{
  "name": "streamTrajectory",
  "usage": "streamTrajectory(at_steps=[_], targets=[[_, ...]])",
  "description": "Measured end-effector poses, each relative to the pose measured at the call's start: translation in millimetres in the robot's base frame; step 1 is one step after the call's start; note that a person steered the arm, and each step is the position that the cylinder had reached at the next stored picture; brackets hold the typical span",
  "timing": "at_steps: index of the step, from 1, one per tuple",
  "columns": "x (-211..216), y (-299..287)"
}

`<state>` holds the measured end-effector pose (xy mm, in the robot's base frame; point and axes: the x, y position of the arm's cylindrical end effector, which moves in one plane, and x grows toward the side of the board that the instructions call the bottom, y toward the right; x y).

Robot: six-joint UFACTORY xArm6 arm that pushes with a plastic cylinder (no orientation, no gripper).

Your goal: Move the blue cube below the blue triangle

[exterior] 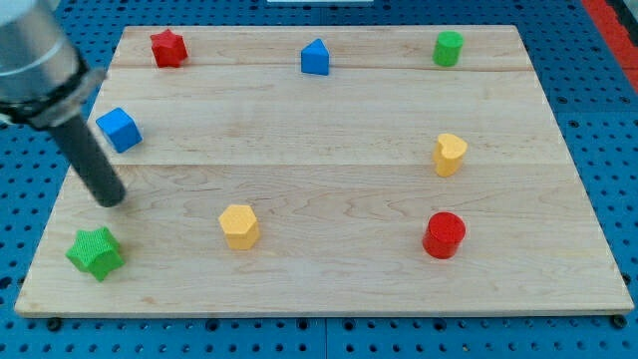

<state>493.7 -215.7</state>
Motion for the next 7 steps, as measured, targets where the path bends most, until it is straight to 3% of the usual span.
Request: streamTrajectory(at_steps=[5, 7], targets=[[-0.1, -3.3], [-57.5, -19.7]])
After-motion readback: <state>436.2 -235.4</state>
